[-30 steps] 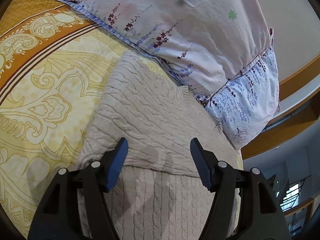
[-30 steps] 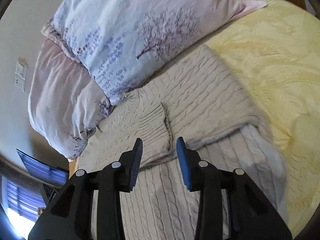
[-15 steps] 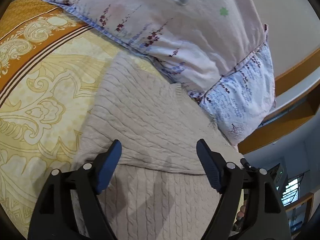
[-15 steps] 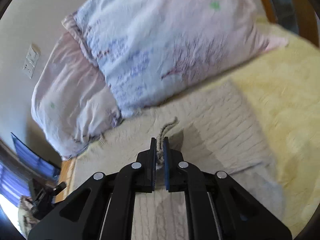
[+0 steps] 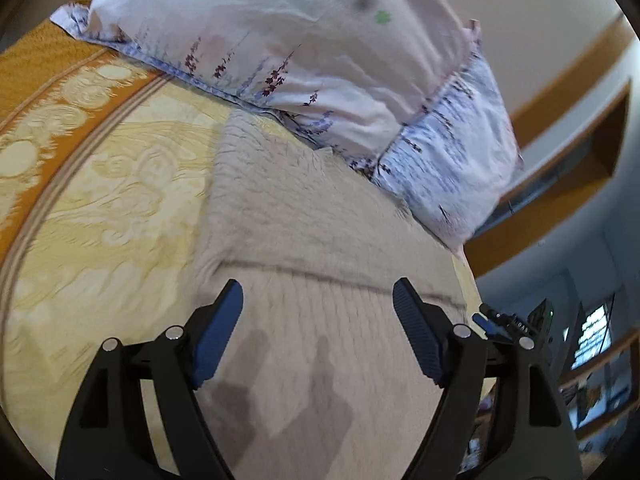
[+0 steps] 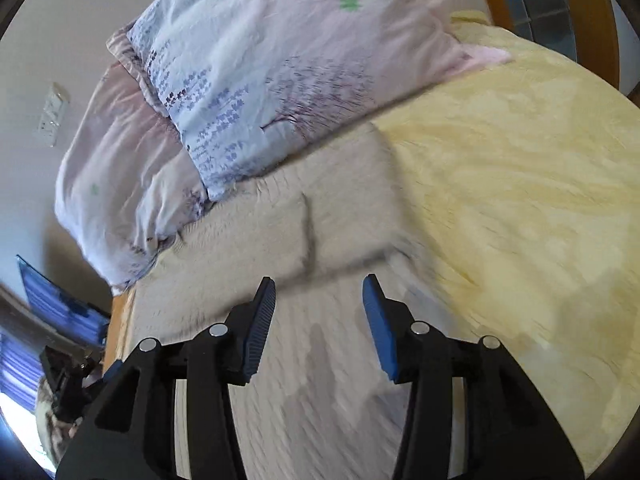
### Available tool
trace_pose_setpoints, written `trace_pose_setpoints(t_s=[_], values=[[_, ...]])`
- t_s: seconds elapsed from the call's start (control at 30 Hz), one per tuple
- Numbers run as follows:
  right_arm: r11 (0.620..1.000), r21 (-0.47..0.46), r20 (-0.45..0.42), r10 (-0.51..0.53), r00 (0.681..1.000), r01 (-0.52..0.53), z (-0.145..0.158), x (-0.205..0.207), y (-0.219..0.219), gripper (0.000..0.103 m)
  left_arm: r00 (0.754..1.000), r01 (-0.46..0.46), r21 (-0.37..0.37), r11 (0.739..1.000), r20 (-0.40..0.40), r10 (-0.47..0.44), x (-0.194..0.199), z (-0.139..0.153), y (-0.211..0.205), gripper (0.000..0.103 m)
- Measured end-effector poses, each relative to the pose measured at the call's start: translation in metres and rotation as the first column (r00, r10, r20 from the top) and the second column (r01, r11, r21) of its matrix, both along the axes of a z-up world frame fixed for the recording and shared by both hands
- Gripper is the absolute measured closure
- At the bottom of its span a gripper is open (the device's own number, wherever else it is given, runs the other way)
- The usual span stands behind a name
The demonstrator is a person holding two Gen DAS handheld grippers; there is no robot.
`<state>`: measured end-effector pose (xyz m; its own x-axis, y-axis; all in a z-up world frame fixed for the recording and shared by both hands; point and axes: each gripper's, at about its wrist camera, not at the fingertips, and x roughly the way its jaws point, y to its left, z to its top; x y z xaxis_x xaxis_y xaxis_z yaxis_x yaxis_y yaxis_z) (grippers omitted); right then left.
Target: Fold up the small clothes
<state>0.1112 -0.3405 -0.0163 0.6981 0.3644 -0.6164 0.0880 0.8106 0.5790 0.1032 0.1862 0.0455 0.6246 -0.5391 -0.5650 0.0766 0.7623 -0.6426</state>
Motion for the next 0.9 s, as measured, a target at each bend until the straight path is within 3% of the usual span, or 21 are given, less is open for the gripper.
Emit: trace_pose_setpoints(t_s=[0.17,0.27,0.43,0.67,0.8,0.9], values=[[1.000,0.026,-0.050,0.008,0.999,-0.006,-0.012,-0.043,-0.028,0.056,0.999,0.045,0.067,0.997,-0.012,-0.045,-0.040,-0.004,0.011,0.027],[0.995,0.098,-0.056,0.027,0.998,-0.021,-0.021,-0.064,-0.037,0.056,0.998,0.063,0.071,0.995,-0.027,-0.061,-0.056,-0.010,0.012,0.028],[0.982,0.168,-0.082,0.096,0.992,-0.081,-0.034,-0.084,-0.031,0.056,0.996,0.075,0.000,0.997,-0.054,-0.075,-0.077,-0.024,0.012,0.034],[0.946,0.279,-0.052,0.189,0.981,-0.167,-0.042,-0.096,-0.019,0.060,0.993,0.110,-0.027,0.994,-0.047,-0.111,-0.097,-0.032,0.003,0.041],[0.894,0.375,-0.018,0.274,0.962,-0.247,-0.048,-0.103,-0.010,0.061,0.987,0.158,-0.074,0.985,-0.025,-0.161,-0.110,-0.037,-0.003,0.055],[0.882,0.369,-0.018,0.323,0.946,-0.294,-0.047,-0.110,-0.003,0.061,0.977,0.209,-0.140,0.968,-0.019,-0.213,-0.125,-0.044,-0.007,0.060]])
